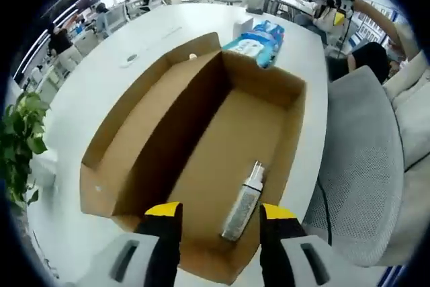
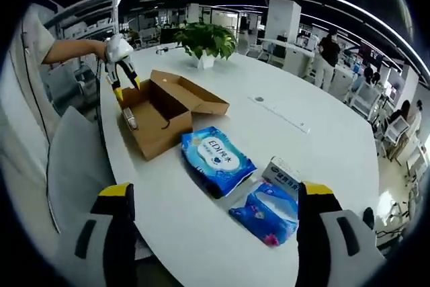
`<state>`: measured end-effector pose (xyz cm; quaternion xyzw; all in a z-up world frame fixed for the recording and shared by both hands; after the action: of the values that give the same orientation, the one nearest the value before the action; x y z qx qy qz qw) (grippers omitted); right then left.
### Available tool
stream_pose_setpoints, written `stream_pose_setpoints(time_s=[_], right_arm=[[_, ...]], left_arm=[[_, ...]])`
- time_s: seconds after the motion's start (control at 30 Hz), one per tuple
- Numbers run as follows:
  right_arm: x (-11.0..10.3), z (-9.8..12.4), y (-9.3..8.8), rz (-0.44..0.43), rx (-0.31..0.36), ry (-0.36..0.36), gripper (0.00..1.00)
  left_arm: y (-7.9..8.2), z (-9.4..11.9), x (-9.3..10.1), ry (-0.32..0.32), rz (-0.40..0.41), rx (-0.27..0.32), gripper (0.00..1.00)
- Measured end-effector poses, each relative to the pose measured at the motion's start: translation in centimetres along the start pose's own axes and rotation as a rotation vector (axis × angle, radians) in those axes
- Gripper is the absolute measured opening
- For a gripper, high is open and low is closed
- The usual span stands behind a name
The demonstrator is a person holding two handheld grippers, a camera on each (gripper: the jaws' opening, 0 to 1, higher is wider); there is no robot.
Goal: Operate the shoe box by opening the lid, removing the specified soft item, and placing it in the target area until the item is outside and the box remains undamaged.
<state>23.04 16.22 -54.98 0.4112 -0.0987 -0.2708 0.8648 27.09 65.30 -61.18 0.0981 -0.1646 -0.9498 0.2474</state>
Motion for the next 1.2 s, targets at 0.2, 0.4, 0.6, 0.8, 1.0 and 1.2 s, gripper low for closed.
stream_pose_setpoints(time_s=[0.2,0.4,0.6,0.8,1.0,1.2], right_arm=[[-1.0,0.1,-1.0,-0.025,-0.005,0.005,0.96],[-1.4,0.1,-1.2,-0.027,-0.002,0.008,0.96],[-1.5,0.2,-1.3,-0.036,-0.001,0.001,0.96],[-1.5,0.0,-1.8,-0.045,-0.012,0.003,0.95],[-1.4,-0.2,-2.1,-0.053,-0.020,-0.002,0.95],[-1.4,-0.6,-2.2,-0.059,-0.020,0.001,0.94]], left_arm=[[0.2,-1.7,-0.1,-0.055,-0.063,-0.052,0.47],[0.9,-2.8,-0.3,-0.097,-0.143,-0.093,0.47],[1.0,-4.0,-0.1,-0.186,-0.210,-0.156,0.47],[1.2,-5.2,0.0,-0.238,-0.278,-0.189,0.47],[1.3,-6.2,0.4,-0.282,-0.353,-0.206,0.44],[1.1,-7.0,0.5,-0.267,-0.381,-0.204,0.46]])
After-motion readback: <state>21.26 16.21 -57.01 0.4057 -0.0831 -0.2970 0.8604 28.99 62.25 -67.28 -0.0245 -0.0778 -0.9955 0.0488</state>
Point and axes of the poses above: the point that each gripper's makers call its tool centre point, and the gripper's own axes: z roughly backward along the fingers, x roughly to its right, y roughly out of its top, the point moved 10 cm from there along z, roughly backward along the fingers, and after that the axes turned 9 degrees about y, right-handed, at the moved point
